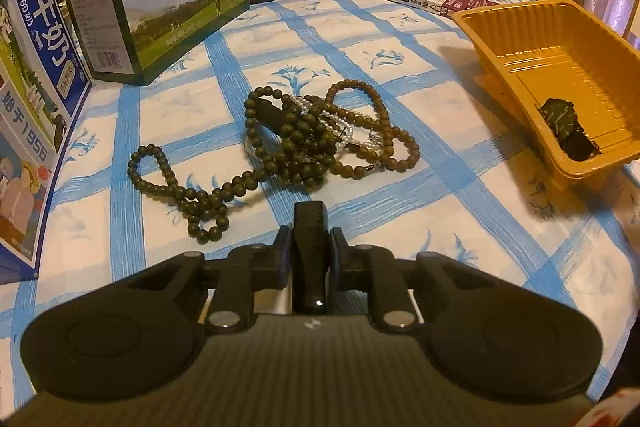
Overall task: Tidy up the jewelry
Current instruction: 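Grasp a dark bead strand from the pile with the left tool, then carry the strand over the orange tray and open the left tool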
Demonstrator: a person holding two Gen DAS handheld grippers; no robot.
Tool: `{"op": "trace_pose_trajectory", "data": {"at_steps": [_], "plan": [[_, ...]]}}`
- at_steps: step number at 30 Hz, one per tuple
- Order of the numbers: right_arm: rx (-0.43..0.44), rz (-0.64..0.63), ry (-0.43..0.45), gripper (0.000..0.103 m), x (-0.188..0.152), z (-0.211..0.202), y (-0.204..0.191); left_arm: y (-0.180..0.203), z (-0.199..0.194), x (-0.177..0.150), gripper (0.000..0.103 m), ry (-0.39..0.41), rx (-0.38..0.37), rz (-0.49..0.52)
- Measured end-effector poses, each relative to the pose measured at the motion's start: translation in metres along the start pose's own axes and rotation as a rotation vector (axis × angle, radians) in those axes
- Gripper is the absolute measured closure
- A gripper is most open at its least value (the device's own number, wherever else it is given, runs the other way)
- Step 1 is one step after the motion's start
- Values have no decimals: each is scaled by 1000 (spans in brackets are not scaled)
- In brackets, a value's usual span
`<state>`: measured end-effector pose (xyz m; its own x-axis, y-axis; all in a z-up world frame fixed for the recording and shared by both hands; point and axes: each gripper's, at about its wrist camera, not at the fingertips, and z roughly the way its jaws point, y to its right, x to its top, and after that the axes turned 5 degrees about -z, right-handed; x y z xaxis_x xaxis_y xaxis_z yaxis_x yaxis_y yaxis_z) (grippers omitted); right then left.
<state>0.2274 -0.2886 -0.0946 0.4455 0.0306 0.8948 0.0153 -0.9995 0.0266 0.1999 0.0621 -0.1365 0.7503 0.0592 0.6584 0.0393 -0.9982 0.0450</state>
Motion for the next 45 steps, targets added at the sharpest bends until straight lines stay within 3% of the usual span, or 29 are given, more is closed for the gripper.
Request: {"op": "trace_pose_trajectory", "data": {"at_steps": [15,24,31,40,45], "plan": [[1,-30,12,98,3,-2,-5,41,-40,40,86,107,-125,19],[2,-62,31,98,7,-1,-10,97,-28,81,86,160,-270,52],[11,-54,28,98,8,5,-6,141,10,104,86,124,-348,71],[18,-47,23,98,8,8,-3,163,52,114,86,40,-356,68],[13,-49,21,98,8,8,-3,164,53,113,84,50,-350,55]]}}
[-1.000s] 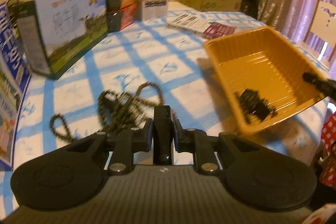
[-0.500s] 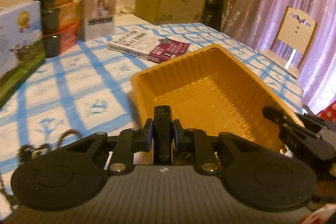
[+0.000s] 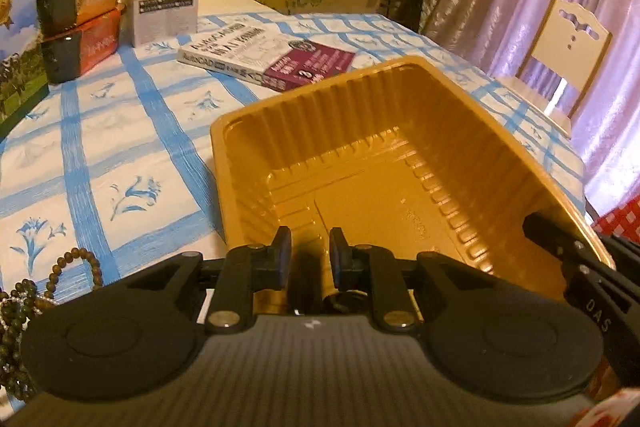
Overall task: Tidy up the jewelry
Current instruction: 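Carry the strand over the orange tray and open the left tool, then move the open left tool back to the bead pile and grasp a strand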
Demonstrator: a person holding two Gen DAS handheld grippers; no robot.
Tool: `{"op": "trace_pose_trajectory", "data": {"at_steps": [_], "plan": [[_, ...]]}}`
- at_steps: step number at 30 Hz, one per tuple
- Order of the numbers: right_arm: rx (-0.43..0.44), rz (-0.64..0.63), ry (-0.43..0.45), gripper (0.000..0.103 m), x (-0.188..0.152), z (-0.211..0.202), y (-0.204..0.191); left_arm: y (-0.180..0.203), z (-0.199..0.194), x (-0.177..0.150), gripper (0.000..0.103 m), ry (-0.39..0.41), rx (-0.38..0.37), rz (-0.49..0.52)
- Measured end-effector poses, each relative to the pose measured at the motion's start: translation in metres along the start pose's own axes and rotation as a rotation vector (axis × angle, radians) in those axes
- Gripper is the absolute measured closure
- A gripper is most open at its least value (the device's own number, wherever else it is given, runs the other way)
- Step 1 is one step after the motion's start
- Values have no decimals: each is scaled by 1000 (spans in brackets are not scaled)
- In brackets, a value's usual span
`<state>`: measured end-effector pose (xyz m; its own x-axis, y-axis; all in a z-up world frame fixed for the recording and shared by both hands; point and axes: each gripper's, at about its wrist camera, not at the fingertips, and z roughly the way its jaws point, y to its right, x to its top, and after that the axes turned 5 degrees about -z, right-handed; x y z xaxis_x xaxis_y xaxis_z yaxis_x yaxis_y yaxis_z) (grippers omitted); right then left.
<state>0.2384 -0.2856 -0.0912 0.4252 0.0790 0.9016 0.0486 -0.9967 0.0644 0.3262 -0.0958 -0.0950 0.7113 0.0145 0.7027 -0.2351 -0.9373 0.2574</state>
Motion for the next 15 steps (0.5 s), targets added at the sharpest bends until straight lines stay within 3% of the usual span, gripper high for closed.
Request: {"op": "trace_pose_trajectory", "data": {"at_steps": [2,8,15], "plan": [[-4,-1,0,98,-1,1,0,0,0,3,78,6,2,-4],[-11,-2,-4,98,-2,3,1,-9,-23,8,76,68,14,-37],[-12,-2,-6,98,-2,3,0,-45,-72,-5,73,125,85,-96]]}}
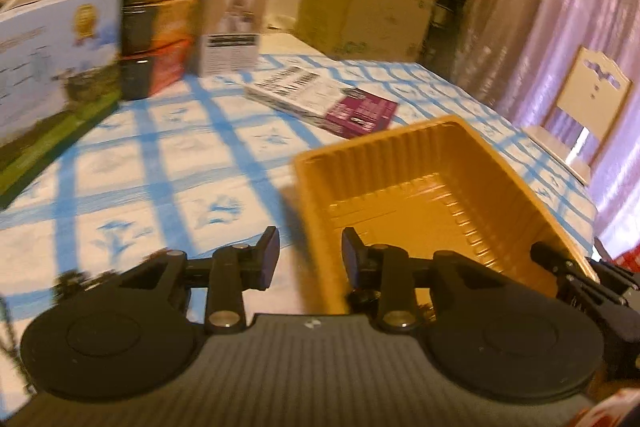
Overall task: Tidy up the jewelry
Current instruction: 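Move the open left tool back to the bead pile and grasp a strand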
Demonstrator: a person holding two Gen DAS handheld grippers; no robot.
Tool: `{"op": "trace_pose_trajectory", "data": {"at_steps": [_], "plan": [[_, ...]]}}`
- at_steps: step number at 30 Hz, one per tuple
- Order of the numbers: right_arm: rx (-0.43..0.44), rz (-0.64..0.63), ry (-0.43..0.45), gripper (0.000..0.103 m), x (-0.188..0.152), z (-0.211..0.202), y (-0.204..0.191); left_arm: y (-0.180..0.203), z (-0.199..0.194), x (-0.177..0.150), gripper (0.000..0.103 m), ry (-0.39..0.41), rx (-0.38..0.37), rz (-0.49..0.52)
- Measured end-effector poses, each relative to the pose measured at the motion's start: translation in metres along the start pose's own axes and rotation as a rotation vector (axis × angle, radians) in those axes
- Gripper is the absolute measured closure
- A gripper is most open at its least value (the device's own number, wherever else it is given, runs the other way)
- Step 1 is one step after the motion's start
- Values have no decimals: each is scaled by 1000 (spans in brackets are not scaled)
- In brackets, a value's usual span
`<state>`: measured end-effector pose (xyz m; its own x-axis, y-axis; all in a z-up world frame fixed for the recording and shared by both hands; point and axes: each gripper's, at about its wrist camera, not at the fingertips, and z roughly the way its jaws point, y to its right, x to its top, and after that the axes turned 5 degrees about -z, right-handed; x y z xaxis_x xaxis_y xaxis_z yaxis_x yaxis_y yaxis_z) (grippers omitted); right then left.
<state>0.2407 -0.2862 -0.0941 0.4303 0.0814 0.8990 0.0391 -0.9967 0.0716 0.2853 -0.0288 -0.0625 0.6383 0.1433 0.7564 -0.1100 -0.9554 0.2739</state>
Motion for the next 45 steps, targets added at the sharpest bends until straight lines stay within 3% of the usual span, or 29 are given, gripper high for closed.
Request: {"op": "trace_pose_trajectory", "data": {"at_steps": [9,19,42,45], "plan": [[-3,7,-6,98,-1,-3,-2,-69,-42,-28,69,-8,180,20],[-4,3,-15,98,-2,-4,-2,-112,-57,-68,65,-78,281,44],[-6,4,-24,98,-3,-5,-2,-117,-22,-76,65,-134,312,291],[-6,5,-24,98,-3,-5,-2,-119,-19,-78,75,-147,309,313]]}}
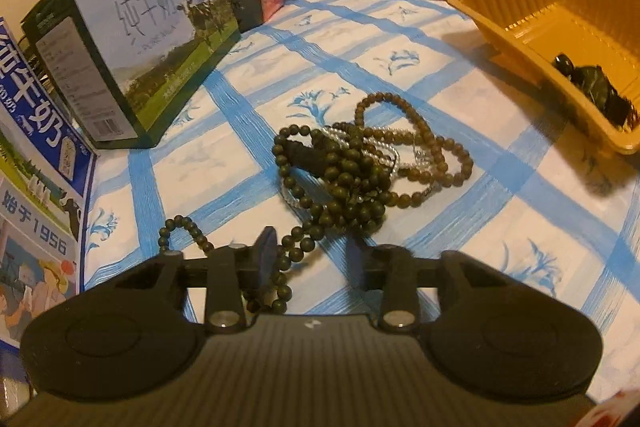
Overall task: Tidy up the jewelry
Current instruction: 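Move the open left tool back to the bead pile and grasp a strand, then lift the long bead strand high with the left tool to untangle it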
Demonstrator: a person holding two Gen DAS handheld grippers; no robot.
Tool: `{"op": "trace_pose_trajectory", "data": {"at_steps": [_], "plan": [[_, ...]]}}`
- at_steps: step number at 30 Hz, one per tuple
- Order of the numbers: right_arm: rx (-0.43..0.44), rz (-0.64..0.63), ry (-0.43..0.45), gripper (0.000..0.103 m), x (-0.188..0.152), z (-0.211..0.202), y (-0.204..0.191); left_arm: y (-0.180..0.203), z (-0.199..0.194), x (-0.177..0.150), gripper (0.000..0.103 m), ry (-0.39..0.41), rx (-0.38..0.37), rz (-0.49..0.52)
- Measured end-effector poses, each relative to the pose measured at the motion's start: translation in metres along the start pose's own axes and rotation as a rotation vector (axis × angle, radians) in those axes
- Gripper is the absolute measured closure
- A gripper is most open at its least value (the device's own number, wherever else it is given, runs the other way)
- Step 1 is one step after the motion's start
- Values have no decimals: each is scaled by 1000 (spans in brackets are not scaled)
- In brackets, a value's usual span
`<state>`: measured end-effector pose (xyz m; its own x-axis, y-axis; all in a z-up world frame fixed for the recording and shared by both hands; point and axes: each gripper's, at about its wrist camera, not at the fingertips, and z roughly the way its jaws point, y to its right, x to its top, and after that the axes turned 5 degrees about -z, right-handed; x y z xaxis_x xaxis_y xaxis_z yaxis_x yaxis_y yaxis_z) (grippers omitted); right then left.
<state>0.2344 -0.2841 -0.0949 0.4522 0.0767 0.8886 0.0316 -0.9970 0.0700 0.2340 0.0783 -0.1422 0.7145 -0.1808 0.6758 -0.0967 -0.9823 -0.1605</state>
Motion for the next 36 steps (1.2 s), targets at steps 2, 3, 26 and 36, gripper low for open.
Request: {"op": "trace_pose_trajectory", "data": {"at_steps": [2,3,26,36], "plan": [[0,0,-1,98,-1,0,0,0,0,-1,92,4,-2,18],[0,0,-1,98,-1,0,0,-1,-1,-1,96,3,-6,22],[1,7,-3,98,-3,0,1,-77,-179,82,96,343,34,-174],[5,9,-4,98,-4,0,1,-94,-253,96,96,400,81,-188]]}}
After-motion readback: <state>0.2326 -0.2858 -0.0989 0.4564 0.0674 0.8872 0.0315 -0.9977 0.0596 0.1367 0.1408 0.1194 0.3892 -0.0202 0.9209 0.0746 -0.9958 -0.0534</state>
